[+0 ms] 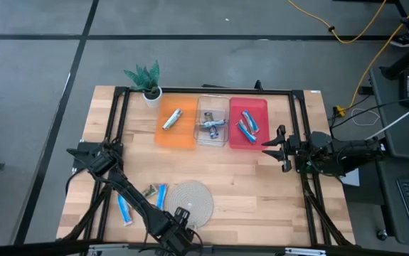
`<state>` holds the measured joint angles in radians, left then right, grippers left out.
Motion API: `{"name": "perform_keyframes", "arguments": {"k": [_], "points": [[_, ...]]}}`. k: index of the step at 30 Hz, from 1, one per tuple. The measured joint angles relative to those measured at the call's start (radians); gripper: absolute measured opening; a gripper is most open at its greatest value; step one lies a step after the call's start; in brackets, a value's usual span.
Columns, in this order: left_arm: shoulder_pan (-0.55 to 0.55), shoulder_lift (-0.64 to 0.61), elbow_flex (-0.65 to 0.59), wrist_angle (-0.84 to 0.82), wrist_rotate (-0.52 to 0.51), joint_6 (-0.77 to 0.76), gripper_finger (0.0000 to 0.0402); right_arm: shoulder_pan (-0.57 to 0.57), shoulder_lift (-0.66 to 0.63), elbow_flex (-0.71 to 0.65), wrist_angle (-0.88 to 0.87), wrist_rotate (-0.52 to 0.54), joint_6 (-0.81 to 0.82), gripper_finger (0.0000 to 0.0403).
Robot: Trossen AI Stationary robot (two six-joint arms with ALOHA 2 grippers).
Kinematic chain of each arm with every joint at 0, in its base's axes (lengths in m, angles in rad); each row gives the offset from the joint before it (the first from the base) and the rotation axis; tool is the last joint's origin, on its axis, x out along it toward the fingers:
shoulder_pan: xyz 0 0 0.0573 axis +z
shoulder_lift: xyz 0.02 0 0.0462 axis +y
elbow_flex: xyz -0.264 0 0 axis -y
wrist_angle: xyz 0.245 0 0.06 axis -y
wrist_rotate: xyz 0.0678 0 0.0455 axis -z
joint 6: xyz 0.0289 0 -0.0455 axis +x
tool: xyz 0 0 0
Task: Pick and place Granola Bars by type
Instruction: Put the bottom orange granola bar into the orange bin
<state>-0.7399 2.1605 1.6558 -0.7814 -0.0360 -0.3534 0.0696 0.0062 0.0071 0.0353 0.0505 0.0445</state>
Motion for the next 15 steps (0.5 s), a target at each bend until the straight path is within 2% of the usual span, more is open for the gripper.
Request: {"name": "perform_keyframes", "arguments": {"k": [9, 15], "points": [[0.011, 0.003, -0.03, 0.021, -0.016, 0.0, 0.0249, 0.0, 0.0, 0.0, 0.0, 0.0, 0.0, 0.0132], [0.011, 0.003, -0.03, 0.021, -0.019, 0.0, 0.0219, 0.0, 0.0, 0.0, 0.0, 0.0, 0.0, 0.0132]]}}
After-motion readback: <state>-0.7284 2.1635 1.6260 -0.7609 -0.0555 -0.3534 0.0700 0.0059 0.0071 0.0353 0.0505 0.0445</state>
